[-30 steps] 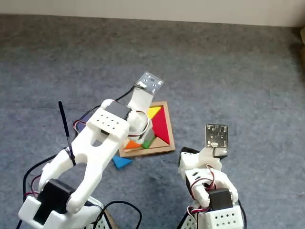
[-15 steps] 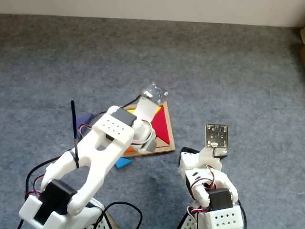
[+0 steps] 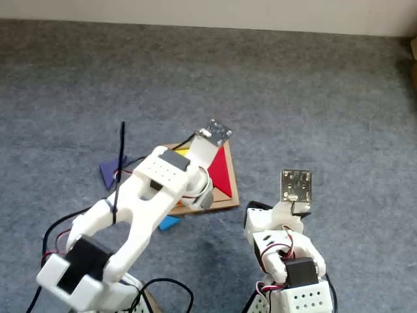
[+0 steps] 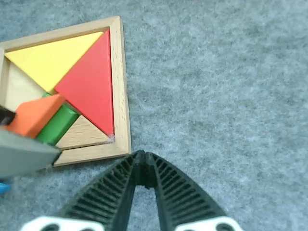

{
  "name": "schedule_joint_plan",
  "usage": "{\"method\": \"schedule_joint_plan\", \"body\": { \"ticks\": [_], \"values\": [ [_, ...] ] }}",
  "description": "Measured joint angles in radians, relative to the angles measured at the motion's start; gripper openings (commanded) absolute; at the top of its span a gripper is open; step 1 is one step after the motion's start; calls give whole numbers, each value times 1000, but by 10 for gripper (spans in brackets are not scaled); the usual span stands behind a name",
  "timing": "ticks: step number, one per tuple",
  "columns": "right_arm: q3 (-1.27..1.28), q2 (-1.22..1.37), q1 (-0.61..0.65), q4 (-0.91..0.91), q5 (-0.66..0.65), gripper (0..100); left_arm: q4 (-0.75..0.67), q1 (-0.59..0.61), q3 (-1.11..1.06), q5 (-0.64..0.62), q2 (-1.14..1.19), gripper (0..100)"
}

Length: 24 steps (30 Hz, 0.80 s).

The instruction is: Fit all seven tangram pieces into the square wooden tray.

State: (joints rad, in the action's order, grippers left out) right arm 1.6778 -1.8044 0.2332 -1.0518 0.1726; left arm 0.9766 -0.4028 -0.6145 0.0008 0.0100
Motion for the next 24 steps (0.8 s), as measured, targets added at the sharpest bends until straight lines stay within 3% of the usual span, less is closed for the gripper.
{"method": "schedule_joint_plan", "body": {
  "ticks": [12, 24],
  "values": [
    [0, 0, 0, 0, 0, 4, 55, 94, 130, 3, 110, 213],
    [0, 0, 0, 0, 0, 4, 141, 176, 245, -40, 127, 255]
  ]
}}
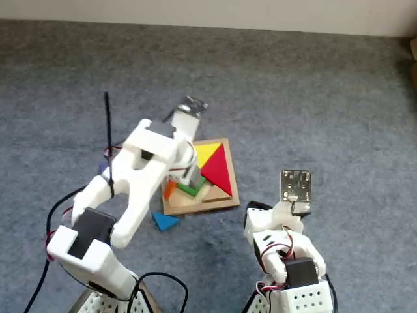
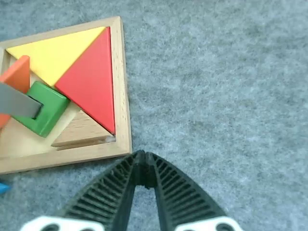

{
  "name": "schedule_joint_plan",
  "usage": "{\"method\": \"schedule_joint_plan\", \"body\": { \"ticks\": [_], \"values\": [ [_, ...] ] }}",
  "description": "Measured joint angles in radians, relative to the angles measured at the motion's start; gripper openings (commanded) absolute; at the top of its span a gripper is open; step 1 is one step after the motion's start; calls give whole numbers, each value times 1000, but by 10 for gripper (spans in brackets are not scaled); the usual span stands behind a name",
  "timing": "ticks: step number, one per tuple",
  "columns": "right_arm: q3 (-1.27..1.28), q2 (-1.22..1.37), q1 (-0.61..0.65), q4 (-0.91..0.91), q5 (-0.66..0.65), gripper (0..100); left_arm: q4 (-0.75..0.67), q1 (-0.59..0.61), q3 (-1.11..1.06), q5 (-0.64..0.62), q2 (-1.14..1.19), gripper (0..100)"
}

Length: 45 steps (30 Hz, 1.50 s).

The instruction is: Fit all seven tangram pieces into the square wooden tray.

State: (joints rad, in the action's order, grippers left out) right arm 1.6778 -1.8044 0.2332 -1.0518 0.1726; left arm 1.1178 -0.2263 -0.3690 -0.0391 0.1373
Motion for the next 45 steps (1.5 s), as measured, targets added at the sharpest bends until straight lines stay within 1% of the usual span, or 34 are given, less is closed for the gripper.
{"method": "schedule_joint_plan", "body": {
  "ticks": [4, 12, 21, 30, 35, 38, 42, 45],
  "values": [
    [0, 0, 0, 0, 0, 4, 8, 37, 8, 0, 0, 255],
    [0, 0, 0, 0, 0, 4, 9, 43, 21, 0, 0, 256],
    [0, 0, 0, 0, 0, 4, 23, 153, 57, 0, 0, 256],
    [0, 0, 0, 0, 0, 4, 25, 160, 57, 0, -6, 253],
    [0, 0, 0, 0, 0, 4, 101, 160, 57, 0, -81, 253],
    [0, 0, 0, 0, 0, 4, 109, 160, 41, 0, -84, 253],
    [0, 0, 0, 0, 0, 4, 35, 160, -23, 0, -44, 252],
    [0, 0, 0, 0, 0, 4, -5, 158, -26, -3, 18, 252]
  ]
}}
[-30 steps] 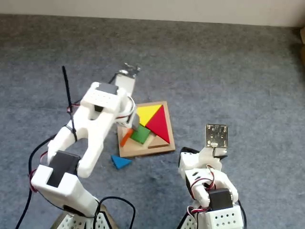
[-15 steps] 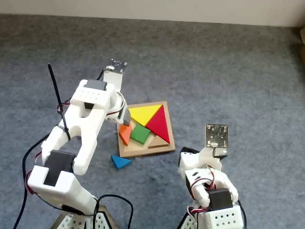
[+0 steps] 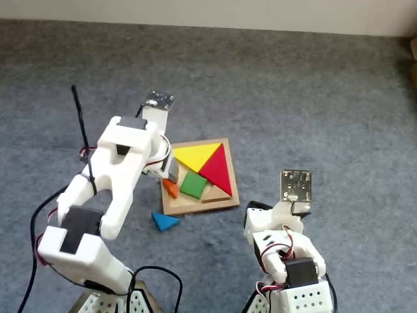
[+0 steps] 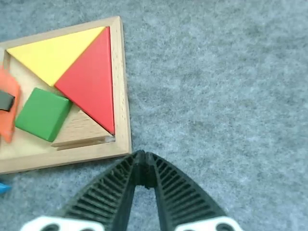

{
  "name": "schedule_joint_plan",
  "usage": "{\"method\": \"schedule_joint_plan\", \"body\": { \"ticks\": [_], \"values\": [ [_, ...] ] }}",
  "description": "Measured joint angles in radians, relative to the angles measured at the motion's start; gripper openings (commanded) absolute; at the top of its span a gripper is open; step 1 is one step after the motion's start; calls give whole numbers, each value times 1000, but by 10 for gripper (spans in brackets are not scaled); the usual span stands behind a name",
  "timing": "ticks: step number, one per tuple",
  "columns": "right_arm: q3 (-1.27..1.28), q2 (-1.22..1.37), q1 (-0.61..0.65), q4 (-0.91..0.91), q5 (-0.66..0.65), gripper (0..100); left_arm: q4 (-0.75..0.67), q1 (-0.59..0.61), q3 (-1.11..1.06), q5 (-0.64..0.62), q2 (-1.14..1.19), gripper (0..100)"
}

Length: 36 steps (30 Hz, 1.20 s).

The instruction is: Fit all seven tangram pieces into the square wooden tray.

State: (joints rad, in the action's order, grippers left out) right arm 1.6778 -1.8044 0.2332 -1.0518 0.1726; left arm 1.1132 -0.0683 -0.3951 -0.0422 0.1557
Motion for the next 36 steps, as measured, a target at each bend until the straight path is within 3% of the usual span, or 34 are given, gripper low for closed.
{"method": "schedule_joint_plan", "body": {
  "ticks": [13, 22, 29, 36],
  "values": [
    [0, 0, 0, 0, 0, 4, 25, 2, 169, -54, 124, 252],
    [0, 0, 0, 0, 0, 4, 146, 2, 187, -54, -57, 252],
    [0, 0, 0, 0, 0, 4, 163, 2, 43, -54, -163, 252],
    [0, 0, 0, 0, 0, 4, 3, 49, -132, -20, -164, 252]
  ]
}}
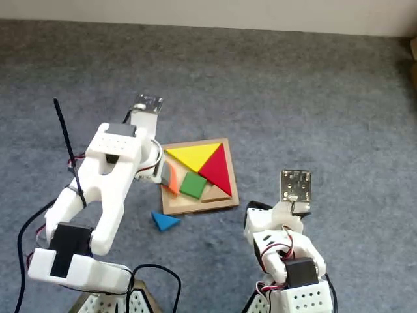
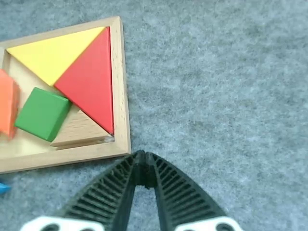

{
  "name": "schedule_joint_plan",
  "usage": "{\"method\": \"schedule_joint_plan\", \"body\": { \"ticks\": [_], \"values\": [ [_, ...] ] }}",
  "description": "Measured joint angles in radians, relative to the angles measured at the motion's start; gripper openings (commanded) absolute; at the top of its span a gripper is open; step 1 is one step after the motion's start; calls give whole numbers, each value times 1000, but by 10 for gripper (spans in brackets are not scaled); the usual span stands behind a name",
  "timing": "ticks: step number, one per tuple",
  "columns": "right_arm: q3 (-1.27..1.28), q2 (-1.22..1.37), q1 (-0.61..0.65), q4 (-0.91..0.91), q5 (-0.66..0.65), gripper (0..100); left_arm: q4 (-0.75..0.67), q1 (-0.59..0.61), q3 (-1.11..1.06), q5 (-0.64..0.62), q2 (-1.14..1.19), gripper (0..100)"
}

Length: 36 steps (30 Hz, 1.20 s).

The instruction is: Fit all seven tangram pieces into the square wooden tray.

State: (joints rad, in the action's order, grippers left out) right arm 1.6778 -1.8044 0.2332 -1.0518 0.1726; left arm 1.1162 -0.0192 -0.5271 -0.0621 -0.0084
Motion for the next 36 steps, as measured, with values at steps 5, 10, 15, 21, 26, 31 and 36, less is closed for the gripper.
{"method": "schedule_joint_plan", "body": {
  "ticks": [5, 10, 15, 21, 26, 31, 36],
  "values": [
    [0, 0, 0, 0, 0, 4, -25, 18, -11, 5, -6, 252],
    [0, 0, 0, 0, 0, 4, -25, 17, -11, 5, -12, 252],
    [0, 0, 0, 0, 0, 4, -25, -18, -11, 5, -12, 252],
    [0, 0, 0, 0, 0, 4, -28, -60, -11, -40, -12, 252],
    [0, 0, 0, 0, 0, 4, -43, -77, -11, -43, -12, 252],
    [0, 0, 0, 0, 0, 4, -120, -75, -37, -43, -11, 252],
    [0, 0, 0, 0, 0, 4, -135, -75, -40, -43, -12, 252]
  ]
}}
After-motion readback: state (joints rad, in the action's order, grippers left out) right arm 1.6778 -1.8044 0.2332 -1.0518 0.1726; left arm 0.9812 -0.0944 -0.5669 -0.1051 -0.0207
